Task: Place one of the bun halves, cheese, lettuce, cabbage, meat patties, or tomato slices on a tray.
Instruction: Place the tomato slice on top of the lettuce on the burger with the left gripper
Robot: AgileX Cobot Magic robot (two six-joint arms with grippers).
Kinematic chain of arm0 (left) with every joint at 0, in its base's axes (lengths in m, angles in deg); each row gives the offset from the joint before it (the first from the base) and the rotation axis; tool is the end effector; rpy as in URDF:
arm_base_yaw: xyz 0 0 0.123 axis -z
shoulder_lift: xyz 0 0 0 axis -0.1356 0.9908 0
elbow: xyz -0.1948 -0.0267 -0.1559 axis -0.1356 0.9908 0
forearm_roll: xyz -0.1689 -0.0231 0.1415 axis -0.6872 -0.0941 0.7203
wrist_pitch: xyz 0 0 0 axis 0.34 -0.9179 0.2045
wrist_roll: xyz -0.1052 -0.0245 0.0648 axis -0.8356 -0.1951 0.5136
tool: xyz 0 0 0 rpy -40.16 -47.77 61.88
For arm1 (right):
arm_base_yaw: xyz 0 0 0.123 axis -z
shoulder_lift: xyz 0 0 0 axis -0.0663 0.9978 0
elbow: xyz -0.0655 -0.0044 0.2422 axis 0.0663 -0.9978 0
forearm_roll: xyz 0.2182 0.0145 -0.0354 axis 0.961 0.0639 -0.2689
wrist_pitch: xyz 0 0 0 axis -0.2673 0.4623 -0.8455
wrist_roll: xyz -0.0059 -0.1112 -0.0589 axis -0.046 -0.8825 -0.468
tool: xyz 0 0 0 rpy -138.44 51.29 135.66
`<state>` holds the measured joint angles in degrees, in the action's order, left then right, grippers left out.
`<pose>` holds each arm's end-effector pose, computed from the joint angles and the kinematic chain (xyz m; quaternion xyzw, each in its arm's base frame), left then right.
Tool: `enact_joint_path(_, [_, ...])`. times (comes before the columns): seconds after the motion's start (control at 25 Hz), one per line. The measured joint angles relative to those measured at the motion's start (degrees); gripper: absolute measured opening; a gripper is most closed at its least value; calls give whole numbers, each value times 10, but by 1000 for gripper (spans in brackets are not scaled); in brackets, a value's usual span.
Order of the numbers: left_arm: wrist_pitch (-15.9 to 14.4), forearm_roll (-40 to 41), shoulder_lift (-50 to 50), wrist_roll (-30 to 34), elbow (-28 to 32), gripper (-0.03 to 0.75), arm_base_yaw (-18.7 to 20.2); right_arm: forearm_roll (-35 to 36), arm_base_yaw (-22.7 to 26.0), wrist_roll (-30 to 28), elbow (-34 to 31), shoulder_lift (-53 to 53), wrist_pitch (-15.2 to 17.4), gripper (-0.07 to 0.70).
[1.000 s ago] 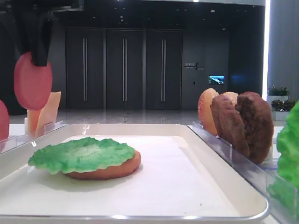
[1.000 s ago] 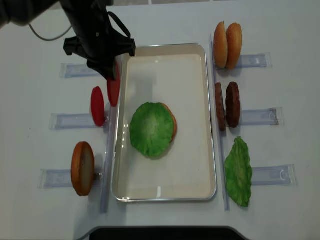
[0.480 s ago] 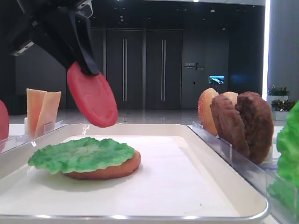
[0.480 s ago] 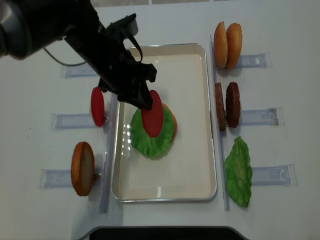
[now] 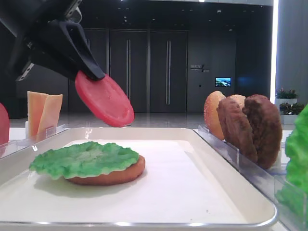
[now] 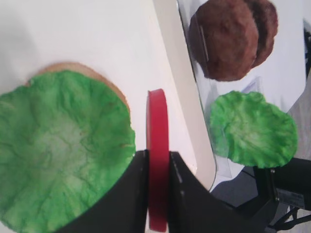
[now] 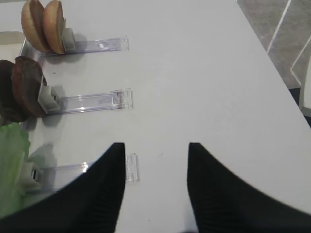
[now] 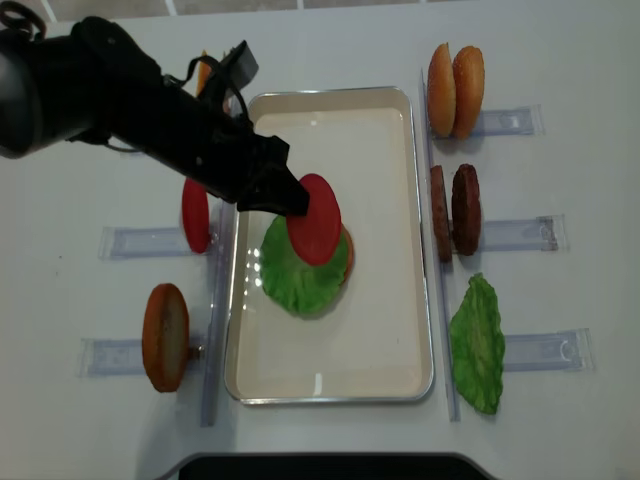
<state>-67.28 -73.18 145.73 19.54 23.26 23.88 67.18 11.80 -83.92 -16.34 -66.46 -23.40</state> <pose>0.2669 -0.1622 0.1661 0.1357 0.9161 -0.3661 0.0910 0.0285 0.0076 0.2409 0.0185 0.8675 -0.0059 0.4971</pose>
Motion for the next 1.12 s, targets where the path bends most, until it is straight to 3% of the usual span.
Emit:
enact_joint_path(0.2, [-5, -35, 1, 68, 7, 62, -9, 0, 0, 0, 0, 0, 0, 293])
enact_joint_path(0.56, [-19, -10, 41, 78, 7, 62, -9, 0, 0, 0, 0, 0, 0, 293])
enact_joint_path(1.12, [15, 4, 41, 78, 7, 62, -9, 0, 0, 0, 0, 0, 0, 293])
